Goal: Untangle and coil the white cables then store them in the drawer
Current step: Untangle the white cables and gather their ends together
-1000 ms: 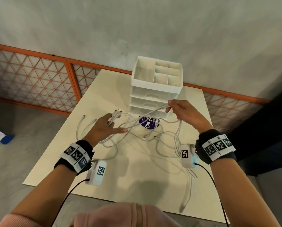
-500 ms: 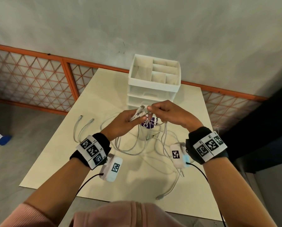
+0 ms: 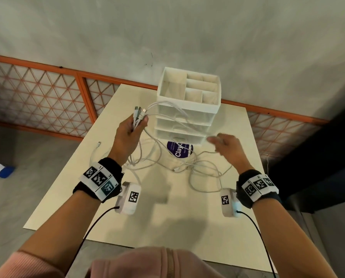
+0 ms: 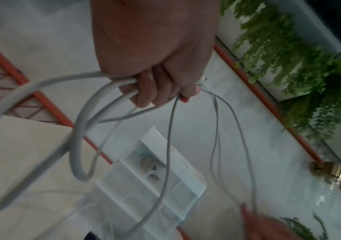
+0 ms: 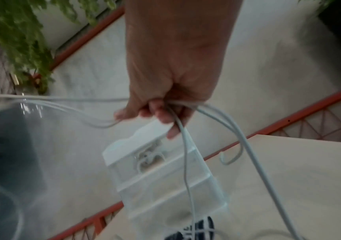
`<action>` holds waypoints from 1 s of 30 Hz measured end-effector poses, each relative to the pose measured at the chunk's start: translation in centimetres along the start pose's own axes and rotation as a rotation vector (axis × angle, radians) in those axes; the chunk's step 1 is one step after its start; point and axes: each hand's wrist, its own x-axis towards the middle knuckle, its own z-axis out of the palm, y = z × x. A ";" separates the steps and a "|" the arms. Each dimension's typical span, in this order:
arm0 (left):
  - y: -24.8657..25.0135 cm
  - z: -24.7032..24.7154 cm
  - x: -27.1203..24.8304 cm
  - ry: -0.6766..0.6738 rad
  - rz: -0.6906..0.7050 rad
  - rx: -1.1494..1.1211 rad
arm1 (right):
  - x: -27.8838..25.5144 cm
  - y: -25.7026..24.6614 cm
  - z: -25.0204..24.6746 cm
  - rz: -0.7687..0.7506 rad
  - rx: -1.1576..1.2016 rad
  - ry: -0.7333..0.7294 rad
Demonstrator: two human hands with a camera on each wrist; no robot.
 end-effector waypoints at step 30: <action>-6.6 -0.6 -4.1 -1.152 -0.436 0.831 | -6.5 8.2 3.5 0.283 -0.355 -0.661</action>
